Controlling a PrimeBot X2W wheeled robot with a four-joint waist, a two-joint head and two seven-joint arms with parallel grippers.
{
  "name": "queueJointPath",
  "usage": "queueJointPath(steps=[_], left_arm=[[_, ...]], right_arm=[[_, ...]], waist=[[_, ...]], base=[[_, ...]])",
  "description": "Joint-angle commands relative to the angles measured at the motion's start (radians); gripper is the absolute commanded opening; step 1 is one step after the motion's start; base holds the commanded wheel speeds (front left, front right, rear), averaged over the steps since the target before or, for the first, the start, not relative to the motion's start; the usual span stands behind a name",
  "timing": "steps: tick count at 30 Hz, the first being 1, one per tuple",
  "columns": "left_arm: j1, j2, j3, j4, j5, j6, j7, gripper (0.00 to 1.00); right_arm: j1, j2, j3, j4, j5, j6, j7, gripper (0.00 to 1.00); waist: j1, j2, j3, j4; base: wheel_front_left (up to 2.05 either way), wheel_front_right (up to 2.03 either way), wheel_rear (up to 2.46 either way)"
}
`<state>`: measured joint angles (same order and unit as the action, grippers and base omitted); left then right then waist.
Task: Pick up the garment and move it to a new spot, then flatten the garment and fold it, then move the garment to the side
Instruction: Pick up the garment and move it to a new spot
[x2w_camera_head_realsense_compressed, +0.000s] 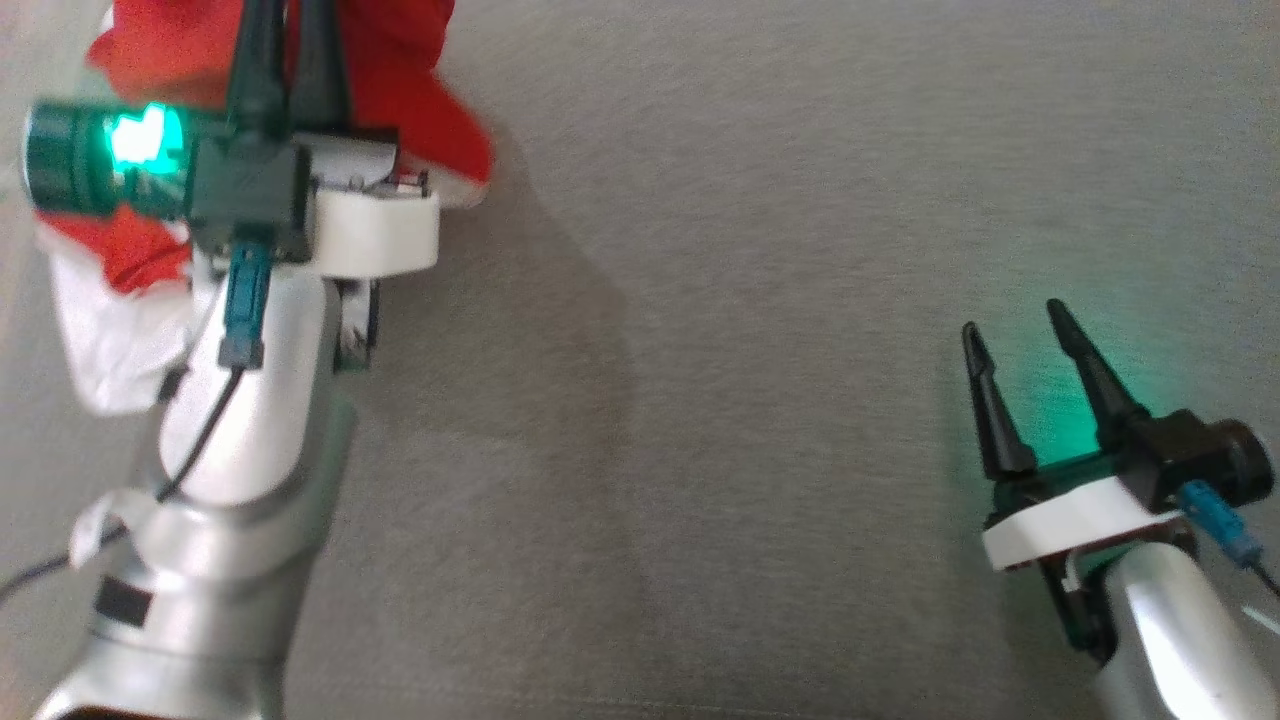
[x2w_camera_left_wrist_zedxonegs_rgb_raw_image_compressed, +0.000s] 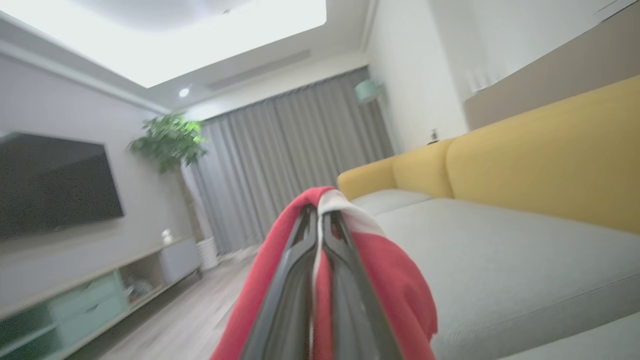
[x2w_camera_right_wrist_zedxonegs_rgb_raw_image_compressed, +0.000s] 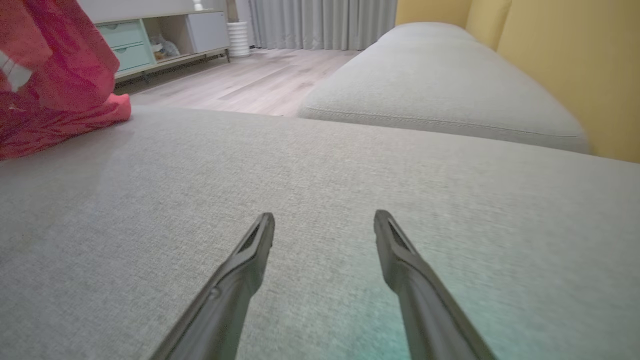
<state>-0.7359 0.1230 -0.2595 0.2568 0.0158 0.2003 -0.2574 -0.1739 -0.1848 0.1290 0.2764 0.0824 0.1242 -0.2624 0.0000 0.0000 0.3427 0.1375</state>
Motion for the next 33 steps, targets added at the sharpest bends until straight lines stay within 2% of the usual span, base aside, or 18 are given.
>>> queueJointPath(steps=[1, 7, 15, 19, 22, 26, 29, 30, 32, 33], left_arm=[[-0.056, 0.037, 0.020, -0.037, 0.014, -0.005, -0.004, 0.00], [-0.175, 0.069, -0.044, 0.014, 0.031, -0.090, -0.004, 0.00], [-0.277, 0.031, -0.080, 0.044, -0.023, -0.166, -0.004, 0.00], [-0.249, 0.002, -0.092, 0.113, -0.071, -0.194, -0.002, 0.00], [-0.178, 0.007, -0.106, 0.185, -0.096, -0.219, 0.015, 0.00], [-0.064, 0.013, -0.142, 0.315, -0.117, -0.258, 0.021, 0.00], [0.017, -0.019, -0.121, 0.406, -0.199, -0.286, 0.002, 0.00], [0.042, -0.029, -0.106, 0.435, -0.227, -0.288, -0.001, 0.25], [0.081, -0.039, -0.089, 0.466, -0.242, -0.277, -0.003, 1.00], [0.103, -0.042, -0.079, 0.458, -0.239, -0.261, -0.004, 1.00]], right_arm=[[0.006, 0.002, 0.021, -0.022, 0.000, 0.007, 0.001, 1.00], [0.054, 0.071, 0.032, -0.003, -0.009, 0.007, 0.001, 1.00], [0.095, 0.117, 0.032, -0.006, -0.011, 0.007, 0.001, 1.00], [0.095, 0.126, 0.019, -0.017, -0.007, 0.007, 0.001, 1.00], [0.085, 0.130, 0.025, -0.021, -0.001, 0.007, 0.001, 1.00], [0.057, 0.133, 0.019, -0.027, 0.015, 0.007, 0.001, 1.00], [0.043, 0.134, 0.018, -0.013, 0.022, 0.007, 0.001, 1.00], [0.040, 0.134, 0.019, -0.006, 0.024, 0.007, 0.001, 1.00], [0.035, 0.134, 0.017, 0.006, 0.025, 0.007, 0.001, 1.00], [0.034, 0.134, 0.017, 0.012, 0.025, 0.007, 0.001, 1.00]], waist=[[0.0000, 0.0000, -0.096, -0.103], [0.0000, 0.0000, -0.236, -0.277], [0.0000, 0.0000, -0.321, -0.487], [0.0000, 0.0000, -0.302, -0.527], [0.0000, 0.0000, -0.268, -0.543], [0.0000, 0.0000, -0.209, -0.531], [0.0000, 0.0000, -0.187, -0.507], [0.0000, 0.0000, -0.185, -0.498], [0.0000, 0.0000, -0.187, -0.480], [0.0000, 0.0000, -0.191, -0.471]], base=[[0.00, 0.00, 0.00], [0.00, 0.00, 0.00], [0.00, 0.00, 0.00], [0.00, 0.00, 0.00], [0.00, 0.00, 0.00], [0.00, 0.00, 0.00], [0.00, 0.00, 0.00], [0.00, 0.00, 0.00], [0.00, 0.00, 0.00], [0.00, 0.00, 0.00]])
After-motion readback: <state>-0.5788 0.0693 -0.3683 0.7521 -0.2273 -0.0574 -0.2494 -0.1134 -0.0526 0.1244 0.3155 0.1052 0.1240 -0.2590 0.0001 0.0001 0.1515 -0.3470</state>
